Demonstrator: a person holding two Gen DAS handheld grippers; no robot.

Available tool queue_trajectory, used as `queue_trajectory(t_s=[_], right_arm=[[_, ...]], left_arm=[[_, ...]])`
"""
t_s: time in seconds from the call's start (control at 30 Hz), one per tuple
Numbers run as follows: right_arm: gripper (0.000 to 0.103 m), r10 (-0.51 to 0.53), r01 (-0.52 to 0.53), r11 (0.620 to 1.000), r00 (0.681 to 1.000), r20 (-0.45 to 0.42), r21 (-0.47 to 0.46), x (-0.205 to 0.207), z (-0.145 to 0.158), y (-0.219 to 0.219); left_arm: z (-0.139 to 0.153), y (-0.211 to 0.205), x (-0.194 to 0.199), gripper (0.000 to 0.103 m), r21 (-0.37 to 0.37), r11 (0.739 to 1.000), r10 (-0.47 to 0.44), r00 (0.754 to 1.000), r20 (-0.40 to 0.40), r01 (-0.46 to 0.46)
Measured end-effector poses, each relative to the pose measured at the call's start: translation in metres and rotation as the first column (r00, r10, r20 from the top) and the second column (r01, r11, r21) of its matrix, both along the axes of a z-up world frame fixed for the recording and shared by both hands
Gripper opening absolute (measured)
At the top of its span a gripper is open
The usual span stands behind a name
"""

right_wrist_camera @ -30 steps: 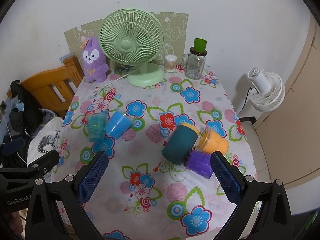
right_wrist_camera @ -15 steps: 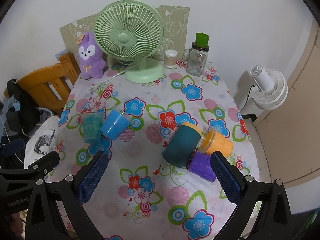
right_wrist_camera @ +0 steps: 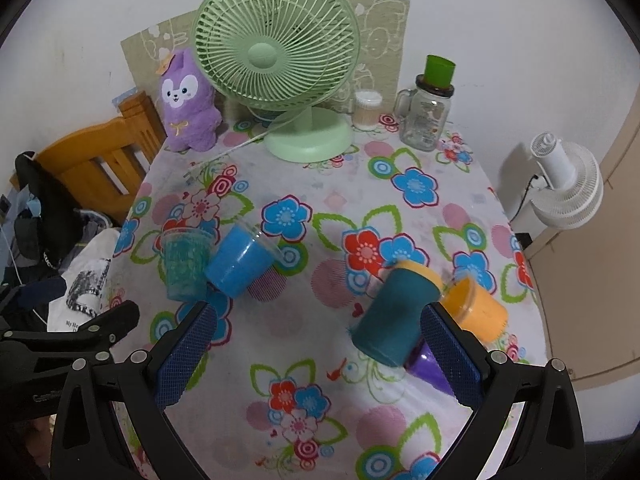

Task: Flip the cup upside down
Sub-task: 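Reach the left gripper to the clear teal glitter cup and grasp it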

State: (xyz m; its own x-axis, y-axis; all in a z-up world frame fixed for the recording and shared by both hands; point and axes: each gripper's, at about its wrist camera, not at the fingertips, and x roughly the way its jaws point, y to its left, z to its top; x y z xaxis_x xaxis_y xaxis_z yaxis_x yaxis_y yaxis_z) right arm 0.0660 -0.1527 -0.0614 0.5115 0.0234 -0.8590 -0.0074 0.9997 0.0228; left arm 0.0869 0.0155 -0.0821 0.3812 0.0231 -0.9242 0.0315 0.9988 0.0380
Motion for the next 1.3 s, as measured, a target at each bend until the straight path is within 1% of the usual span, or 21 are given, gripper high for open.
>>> queue_trajectory(t_s=[0.17,0.3,0.67,0.87,1.03,1.07,1.13,1.17,1.2,1.23,1.3], right_arm=[[0.103,0.002,-0.002,1.000,1.000,-0.022,-0.001,0.015,-0.015,0.004],[0.103,-0.001,0.002,1.000,0.999,-0.050,0.008,0.027,-0.031,0.006],[0.103,0.030,-0.032,0.999,0.992,-0.125,-0.012,0.059,-0.082,0.018],[0.103,0.027,-0.028,1.000,0.987,-0.158,-0.004,0.073,-0.101,0.020],[0.103,0.030,-0.032,0.999,0.984,-0.176,-0.010,0.081,-0.112,0.020],[0.103,0.030,-0.032,0.999,0.984,-0.178,-0.011,0.082,-0.113,0.020],[0.103,0.028,-0.031,0.999,0.982,-0.184,-0.013,0.083,-0.116,0.020],[0.103,0.028,-0.031,0.999,0.982,-0.188,-0.014,0.083,-0.117,0.019],[0.103,0.028,-0.031,0.999,0.981,-0.191,-0.015,0.084,-0.119,0.019],[0.103,0.027,-0.031,0.999,0.981,-0.194,-0.016,0.084,-0.120,0.018],[0.103,0.026,-0.030,0.999,0.980,-0.195,-0.015,0.083,-0.121,0.018]], left_arm=[[-0.018,0.004,0.014,0.101,-0.013,1.000,0.009,1.000,-0.025,-0.009],[-0.038,0.006,0.027,0.101,-0.013,1.000,0.017,0.998,-0.052,-0.018],[-0.091,0.012,0.056,0.101,-0.018,0.999,0.043,0.993,-0.106,-0.045],[-0.116,0.012,0.070,0.100,0.000,0.999,0.049,0.990,-0.135,-0.049],[-0.127,0.012,0.077,0.094,-0.018,0.998,0.051,0.988,-0.146,-0.054],[-0.129,0.011,0.078,0.091,-0.016,0.998,0.051,0.988,-0.143,-0.054],[-0.132,0.009,0.080,0.080,-0.009,0.999,0.045,0.989,-0.141,-0.046],[-0.133,0.008,0.081,0.071,-0.007,0.999,0.041,0.989,-0.143,-0.042],[-0.135,0.007,0.081,0.058,-0.008,0.999,0.034,0.989,-0.145,-0.035],[-0.136,0.006,0.081,0.056,-0.014,0.999,0.026,0.988,-0.150,-0.029],[-0.134,0.007,0.078,0.056,-0.028,0.999,0.017,0.990,-0.143,-0.021]])
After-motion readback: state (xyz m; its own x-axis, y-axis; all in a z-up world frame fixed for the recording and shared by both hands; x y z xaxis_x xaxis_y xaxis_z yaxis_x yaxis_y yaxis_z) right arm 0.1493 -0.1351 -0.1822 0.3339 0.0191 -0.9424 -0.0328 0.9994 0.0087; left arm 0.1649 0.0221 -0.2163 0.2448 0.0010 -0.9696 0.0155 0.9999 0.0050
